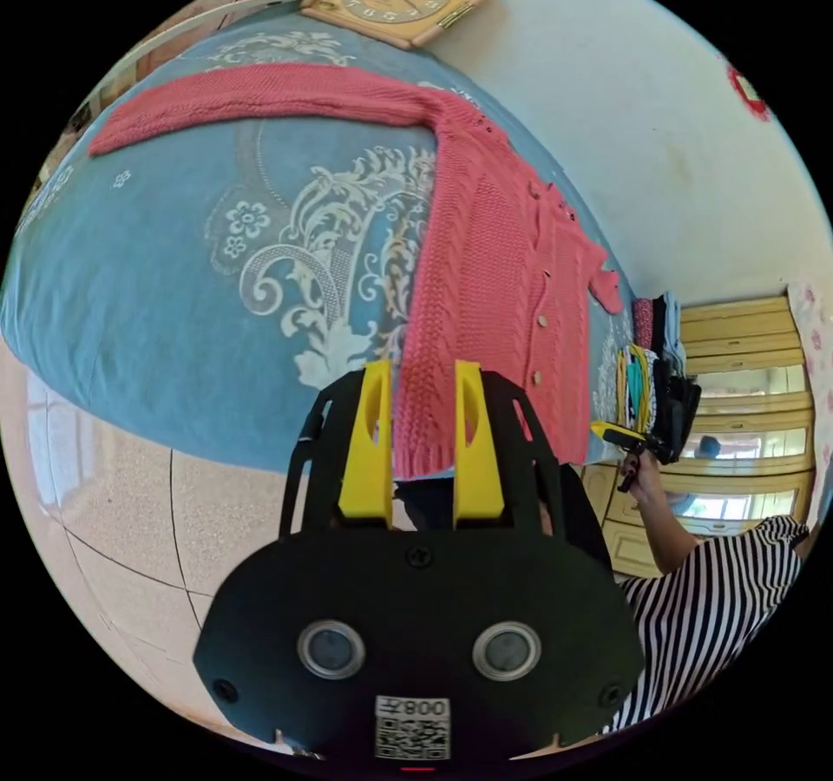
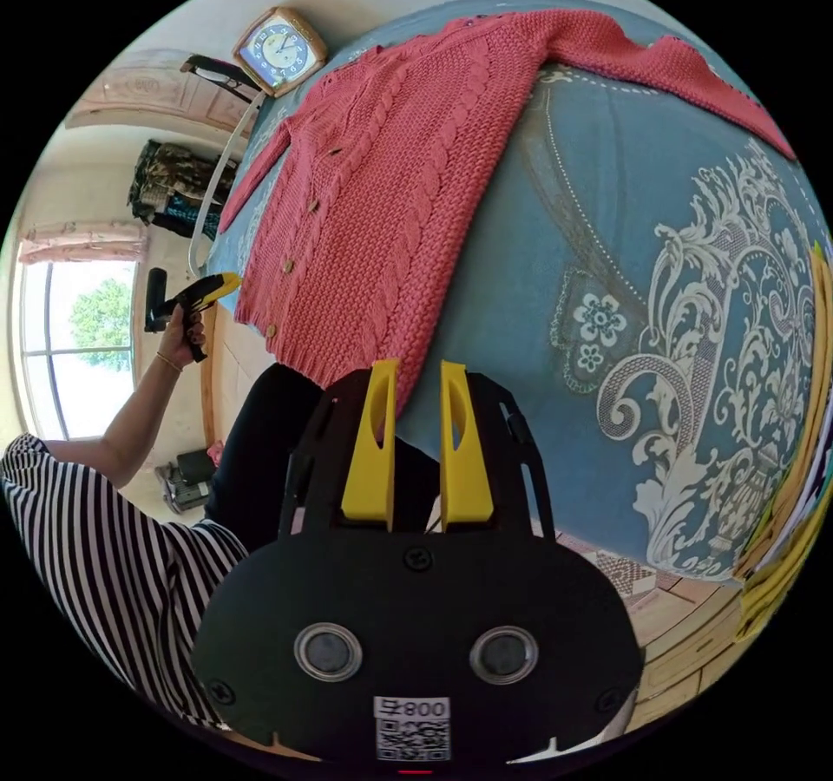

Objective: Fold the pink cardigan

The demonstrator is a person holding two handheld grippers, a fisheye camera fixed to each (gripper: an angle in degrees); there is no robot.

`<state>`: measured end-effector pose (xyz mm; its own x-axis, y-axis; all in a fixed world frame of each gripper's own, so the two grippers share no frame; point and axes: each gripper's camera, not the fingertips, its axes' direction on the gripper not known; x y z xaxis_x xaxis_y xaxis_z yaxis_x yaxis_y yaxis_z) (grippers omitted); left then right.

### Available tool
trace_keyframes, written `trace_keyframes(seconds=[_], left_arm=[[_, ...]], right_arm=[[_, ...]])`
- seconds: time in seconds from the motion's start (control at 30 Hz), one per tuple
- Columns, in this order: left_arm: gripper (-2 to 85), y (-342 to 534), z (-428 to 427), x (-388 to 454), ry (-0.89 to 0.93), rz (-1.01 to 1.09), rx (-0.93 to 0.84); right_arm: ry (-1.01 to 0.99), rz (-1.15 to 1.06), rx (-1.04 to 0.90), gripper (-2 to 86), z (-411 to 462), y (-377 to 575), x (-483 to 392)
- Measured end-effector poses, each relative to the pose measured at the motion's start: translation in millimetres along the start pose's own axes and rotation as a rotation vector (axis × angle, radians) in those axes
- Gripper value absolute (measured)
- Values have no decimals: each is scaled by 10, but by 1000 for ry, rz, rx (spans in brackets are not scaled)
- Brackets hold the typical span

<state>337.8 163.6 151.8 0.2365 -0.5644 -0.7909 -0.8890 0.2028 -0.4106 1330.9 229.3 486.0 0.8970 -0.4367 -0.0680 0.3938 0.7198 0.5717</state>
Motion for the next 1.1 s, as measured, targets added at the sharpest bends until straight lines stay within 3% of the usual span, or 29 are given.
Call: trace_keyframes(seconds=[0.23,0.53,0.6,0.73,0.93,1.1], left_arm=[[37,31,183,32,-10,21,-136],[27,271,-452,319,21,117,7],[28,308,-425,293,-17,105,-1],[40,316,-49,174,78,17,-81],[79,397,-135,351,-113,1,6],[90,487,-171,800,-163,130,69]], right_arm=[[-7,48,-17,35,114,1,23],[-76,21,-35,16,-98,73,61],[-100,45,-48,18,-12,74,140],[-157,77,-68,26,200,-16,186],[-81,116,-28,55,76,-29,220],[-47,142,41,74,-1,-106,168]])
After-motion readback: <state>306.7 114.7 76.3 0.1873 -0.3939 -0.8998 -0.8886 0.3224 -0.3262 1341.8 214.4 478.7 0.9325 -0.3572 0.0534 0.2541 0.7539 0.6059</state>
